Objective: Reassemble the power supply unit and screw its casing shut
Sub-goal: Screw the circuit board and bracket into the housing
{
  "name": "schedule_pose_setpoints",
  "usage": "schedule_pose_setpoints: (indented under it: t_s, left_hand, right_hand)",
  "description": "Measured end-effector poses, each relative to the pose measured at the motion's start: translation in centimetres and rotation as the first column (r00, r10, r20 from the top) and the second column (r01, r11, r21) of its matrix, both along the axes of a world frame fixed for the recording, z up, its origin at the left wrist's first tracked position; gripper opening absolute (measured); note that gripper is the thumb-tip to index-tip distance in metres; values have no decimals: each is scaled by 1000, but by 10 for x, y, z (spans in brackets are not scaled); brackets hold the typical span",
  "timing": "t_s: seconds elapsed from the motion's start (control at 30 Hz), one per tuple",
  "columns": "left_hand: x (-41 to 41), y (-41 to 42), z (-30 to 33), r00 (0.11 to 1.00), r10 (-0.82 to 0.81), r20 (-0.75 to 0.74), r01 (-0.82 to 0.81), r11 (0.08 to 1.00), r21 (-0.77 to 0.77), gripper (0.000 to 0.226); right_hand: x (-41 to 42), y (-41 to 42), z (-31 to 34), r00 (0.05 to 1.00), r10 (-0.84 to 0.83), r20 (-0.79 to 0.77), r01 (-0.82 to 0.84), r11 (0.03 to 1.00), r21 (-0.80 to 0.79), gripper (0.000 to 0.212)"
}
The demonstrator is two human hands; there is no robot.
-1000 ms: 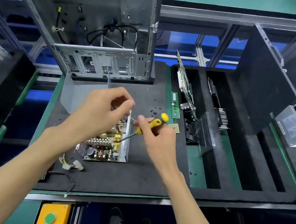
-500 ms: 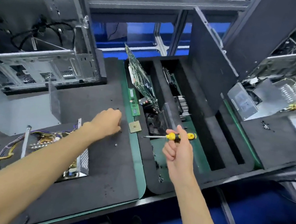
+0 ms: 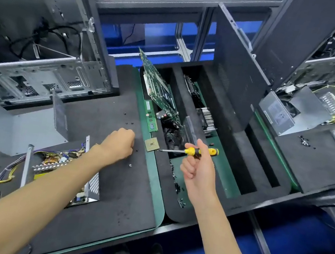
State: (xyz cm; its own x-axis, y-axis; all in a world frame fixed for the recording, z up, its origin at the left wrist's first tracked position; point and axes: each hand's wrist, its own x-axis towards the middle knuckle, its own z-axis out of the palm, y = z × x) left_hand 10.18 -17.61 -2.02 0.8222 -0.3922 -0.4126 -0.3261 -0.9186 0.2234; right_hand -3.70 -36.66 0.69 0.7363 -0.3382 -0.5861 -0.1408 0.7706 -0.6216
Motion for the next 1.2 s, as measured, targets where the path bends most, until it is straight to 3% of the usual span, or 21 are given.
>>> schedule_pose_setpoints:
  t_s: [0.1, 0.23, 0.3, 0.37, 0.43, 0.5, 0.73, 0.83, 0.9, 1.07, 1.2]
  left_hand:
    - [-1, 3, 4, 989, 141, -48, -146, 982, -124, 19]
    - [-7, 9, 29, 952, 280, -127, -308, 863, -402, 19]
    - [-23, 14, 45, 916, 301, -266, -401, 728, -557, 19]
    - [-43, 20, 59, 840, 314, -443, -543, 496, -678, 18]
    - [-61, 26, 69, 749, 295, -593, -661, 271, -700, 12]
    - [-77, 30, 76, 670, 252, -699, -737, 116, -665, 11]
    - [-117, 46, 94, 567, 183, -803, -787, -168, -594, 16]
    - [-126, 58, 99, 563, 216, -798, -771, -212, -601, 16]
    - [-132, 69, 102, 571, 252, -782, -762, -193, -618, 17]
    - [-139, 95, 108, 654, 392, -647, -703, 0, -711, 10]
    - [-141, 114, 111, 696, 440, -567, -661, 85, -746, 9]
  right_hand:
    - [1, 4, -1, 1000, 26, -17, -26, 1000, 2, 34]
    - [2, 10, 0, 999, 35, 6, -36, 999, 38, 34]
    - [4, 15, 1, 999, 35, 32, -37, 997, 66, 33]
    - [6, 21, 3, 998, 27, 50, -31, 995, 91, 31]
    - [8, 28, 6, 998, 22, 67, -29, 994, 108, 31]
    - [8, 35, 9, 996, 39, 84, -48, 993, 111, 34]
    - [2, 66, 22, 975, 181, 128, -188, 981, 50, 36]
    - [-2, 77, 27, 959, 238, 151, -242, 970, 11, 40]
    - [-4, 85, 31, 949, 267, 168, -267, 963, -24, 43]
    - [-9, 102, 40, 928, 337, 156, -314, 937, -155, 42]
    - [-14, 118, 46, 912, 377, 162, -343, 917, -203, 41]
